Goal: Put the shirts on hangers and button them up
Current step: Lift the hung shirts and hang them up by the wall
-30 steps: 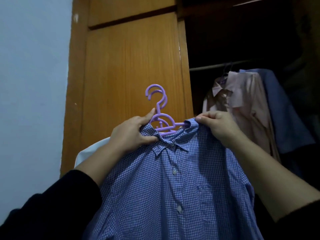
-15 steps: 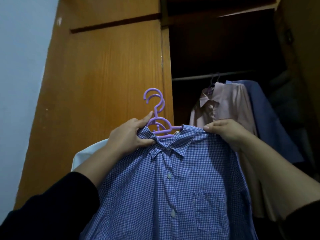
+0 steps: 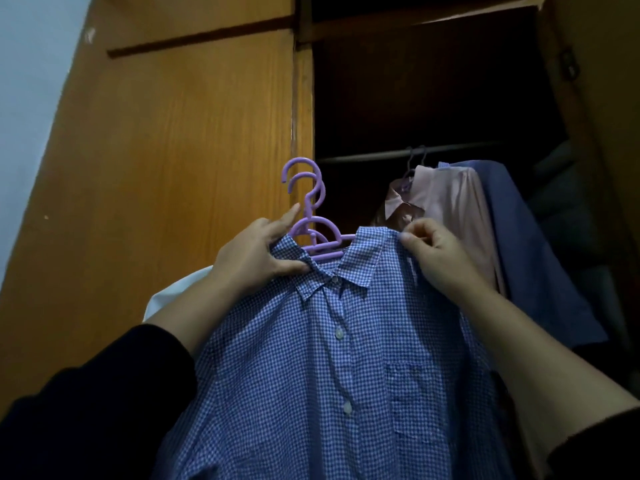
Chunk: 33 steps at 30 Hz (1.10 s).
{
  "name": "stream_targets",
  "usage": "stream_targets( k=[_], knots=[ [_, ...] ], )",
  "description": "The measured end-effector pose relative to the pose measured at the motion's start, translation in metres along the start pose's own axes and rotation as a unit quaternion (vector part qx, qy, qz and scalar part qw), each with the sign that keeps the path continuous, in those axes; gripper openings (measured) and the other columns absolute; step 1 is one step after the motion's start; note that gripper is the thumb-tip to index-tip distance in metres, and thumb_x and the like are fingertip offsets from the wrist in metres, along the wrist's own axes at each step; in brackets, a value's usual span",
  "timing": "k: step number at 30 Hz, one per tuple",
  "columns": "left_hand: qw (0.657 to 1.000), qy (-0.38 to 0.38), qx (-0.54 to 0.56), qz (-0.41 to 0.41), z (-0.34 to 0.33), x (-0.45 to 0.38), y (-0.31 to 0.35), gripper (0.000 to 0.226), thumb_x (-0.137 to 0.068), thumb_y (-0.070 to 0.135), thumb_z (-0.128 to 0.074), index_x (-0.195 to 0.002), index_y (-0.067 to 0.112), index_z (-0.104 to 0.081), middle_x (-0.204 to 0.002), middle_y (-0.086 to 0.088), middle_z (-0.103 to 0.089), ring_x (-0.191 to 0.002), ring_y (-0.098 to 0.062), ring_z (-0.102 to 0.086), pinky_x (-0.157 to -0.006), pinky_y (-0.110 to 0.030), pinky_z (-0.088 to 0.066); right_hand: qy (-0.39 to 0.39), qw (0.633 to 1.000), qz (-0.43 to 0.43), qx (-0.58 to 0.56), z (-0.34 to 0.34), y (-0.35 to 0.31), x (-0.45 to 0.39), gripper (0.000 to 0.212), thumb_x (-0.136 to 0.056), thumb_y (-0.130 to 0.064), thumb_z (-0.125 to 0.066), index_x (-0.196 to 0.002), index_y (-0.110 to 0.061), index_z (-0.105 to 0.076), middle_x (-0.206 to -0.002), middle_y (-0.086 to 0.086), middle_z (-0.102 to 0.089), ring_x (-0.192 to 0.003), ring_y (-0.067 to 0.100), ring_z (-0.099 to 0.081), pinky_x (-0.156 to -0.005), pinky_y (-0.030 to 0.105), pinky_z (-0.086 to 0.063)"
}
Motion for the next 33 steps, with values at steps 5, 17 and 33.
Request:
stream_targets(
  k=[5, 17, 33],
  knots=[
    [0.999, 0.027, -0.009, -0.021, -0.012, -0.009, 0.02, 0.085, -0.076, 0.052, -0.07, -0.145, 0.048, -0.02, -0.099, 0.01, -0.042, -0.091, -0.009, -0.045, -0.065, -0.028, -0.038, 0.007, 0.967, 0.173, 0.187, -0.018, -0.023, -0.011, 0.037, -0.092, -0.044, -0.051, -0.129, -0.043, -0.05, -0.124, -0.017, -0.056, -0.12, 0.01, -0.047, -0.106, 0.044, -0.026],
    [0.999, 0.047, 0.001, 0.021, -0.018, -0.024, 0.005, 0.088, -0.073, 0.053, -0.071, -0.144, 0.051, -0.019, -0.111, 0.01, -0.047, -0.103, -0.008, -0.045, -0.079, -0.032, -0.044, -0.076, 0.919, 0.24, 0.303, -0.004, 0.018, -0.037, 0.09, -0.076, -0.069, -0.054, -0.149, -0.026, -0.024, -0.148, -0.005, -0.037, -0.135, 0.015, -0.033, -0.111, 0.046, -0.026],
    [0.999, -0.043, 0.009, 0.029, -0.016, -0.054, -0.011, 0.105, -0.05, 0.077, -0.063, -0.143, 0.05, -0.023, -0.117, 0.003, -0.042, -0.107, -0.013, -0.047, -0.096, -0.033, -0.042, -0.017, 0.9, 0.301, 0.314, -0.02, 0.05, -0.052, 0.094, -0.065, -0.041, -0.081, -0.144, -0.015, -0.036, -0.133, 0.008, -0.048, -0.121, 0.025, -0.044, -0.102, 0.044, -0.036]
  ],
)
Point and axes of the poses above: each hand's wrist, its own x-axis away from the middle knuckle, its own z-axis out of the back of the hand, y = z × x, the point moved 9 cm from there along -x, towards the middle knuckle
